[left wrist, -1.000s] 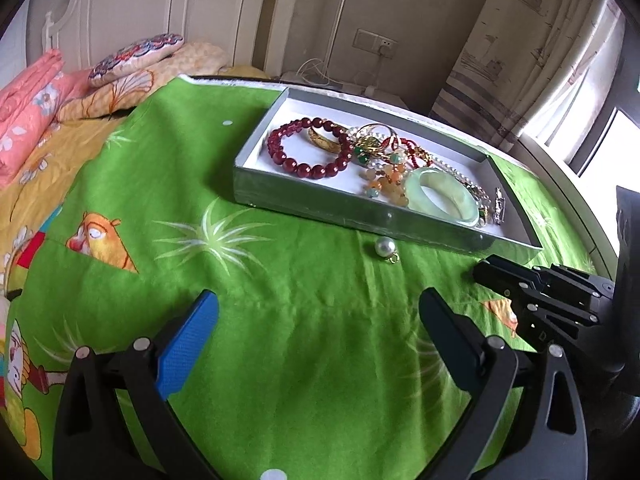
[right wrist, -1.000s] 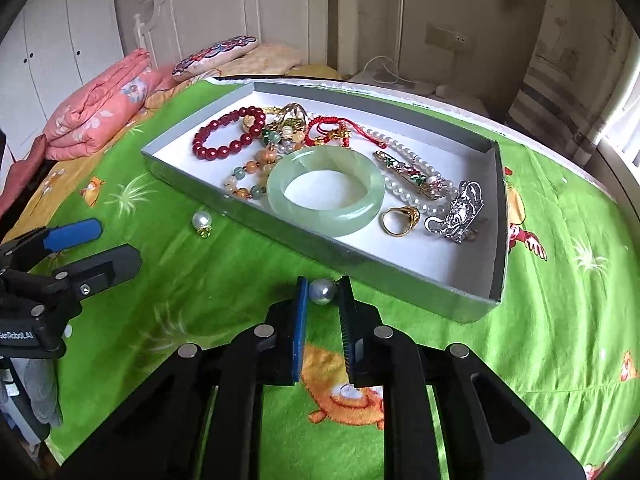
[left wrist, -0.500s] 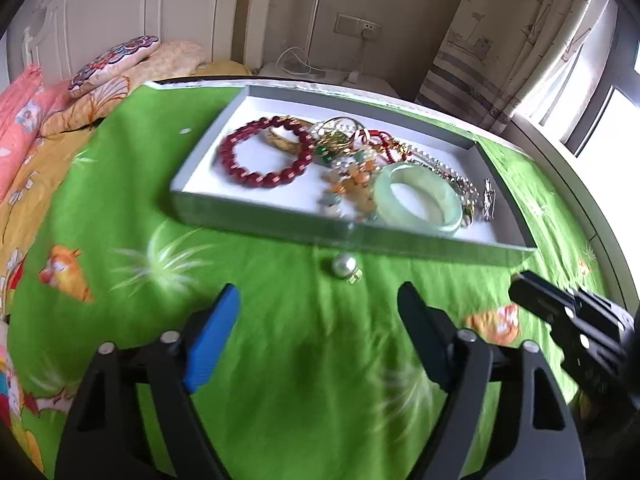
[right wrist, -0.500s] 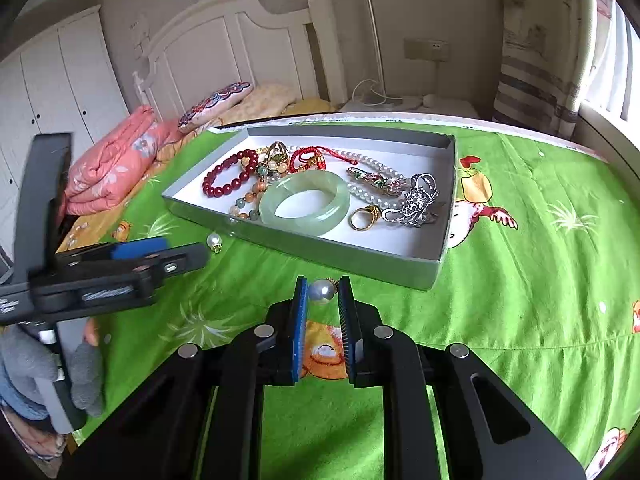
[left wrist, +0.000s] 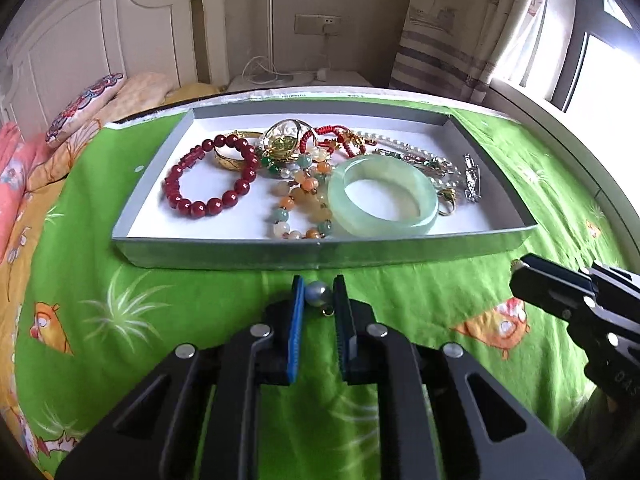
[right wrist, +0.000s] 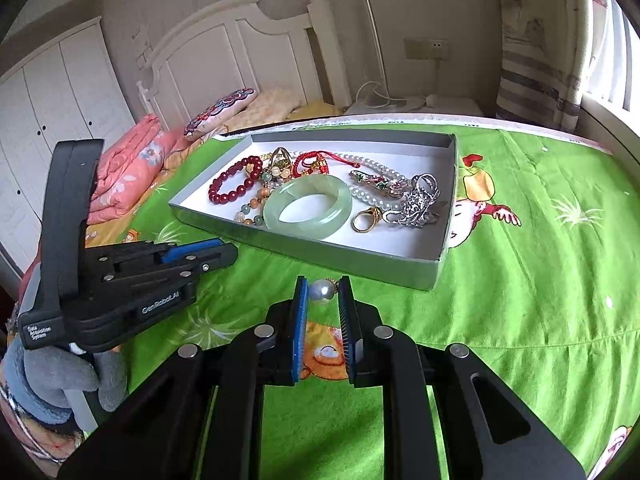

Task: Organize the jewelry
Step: 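Lower the pearl into the tray with the right gripper while the left gripper releases its bead there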

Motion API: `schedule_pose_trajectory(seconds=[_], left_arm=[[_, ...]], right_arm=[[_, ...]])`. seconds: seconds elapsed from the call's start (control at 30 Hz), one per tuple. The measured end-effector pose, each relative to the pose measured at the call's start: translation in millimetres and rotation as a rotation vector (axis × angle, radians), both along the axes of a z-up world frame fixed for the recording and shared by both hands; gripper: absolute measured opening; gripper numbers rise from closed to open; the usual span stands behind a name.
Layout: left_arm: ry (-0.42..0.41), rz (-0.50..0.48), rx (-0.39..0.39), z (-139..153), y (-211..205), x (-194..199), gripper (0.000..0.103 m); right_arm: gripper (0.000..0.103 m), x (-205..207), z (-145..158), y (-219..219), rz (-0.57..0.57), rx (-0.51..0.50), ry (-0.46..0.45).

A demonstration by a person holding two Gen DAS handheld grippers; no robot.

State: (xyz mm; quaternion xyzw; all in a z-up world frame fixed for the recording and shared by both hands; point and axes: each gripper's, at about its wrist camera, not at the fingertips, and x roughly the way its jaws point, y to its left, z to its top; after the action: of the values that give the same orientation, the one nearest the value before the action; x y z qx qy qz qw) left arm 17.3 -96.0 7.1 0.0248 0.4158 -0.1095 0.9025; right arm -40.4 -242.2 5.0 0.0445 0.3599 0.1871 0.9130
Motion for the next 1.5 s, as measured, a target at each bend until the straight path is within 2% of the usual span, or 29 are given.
schedule_pose_trajectory(seconds=[0.47, 0.7, 0.83, 0.93, 1.03, 1.17, 1.27, 1.5], left_arm=[[-0.048, 0.001, -0.016, 9, 10, -24, 0.014], [-0.094, -0.028, -0.034, 33, 2, -16, 0.014], [-0.115, -0.039, -0.066, 45, -6, -3, 0.014], [-0.113, -0.043, -0.126, 52, -9, 11, 0.014], [-0.101, -0.052, -0.172, 56, -12, 24, 0.014], [-0.099, -0.059, -0.195, 57, -17, 37, 0.014], [-0.109, -0.058, -0.184, 54, -21, 43, 0.014], [-0.128, -0.05, -0.092, 47, -29, 49, 0.014]], right_arm=[[0.016, 0, 1, 1, 0.002, -0.002, -0.002], [0.016, 5, 13, 14, 0.032, -0.049, -0.04], [0.016, 20, 27, 23, 0.062, -0.1, -0.077], [0.016, 33, 32, 30, 0.108, -0.111, -0.107], [0.016, 45, 29, 38, 0.127, -0.134, -0.114], [0.016, 53, 23, 40, 0.128, -0.13, -0.114], [0.016, 58, 16, 37, 0.117, -0.118, -0.107], [0.016, 68, 14, 39, 0.115, -0.119, -0.097]])
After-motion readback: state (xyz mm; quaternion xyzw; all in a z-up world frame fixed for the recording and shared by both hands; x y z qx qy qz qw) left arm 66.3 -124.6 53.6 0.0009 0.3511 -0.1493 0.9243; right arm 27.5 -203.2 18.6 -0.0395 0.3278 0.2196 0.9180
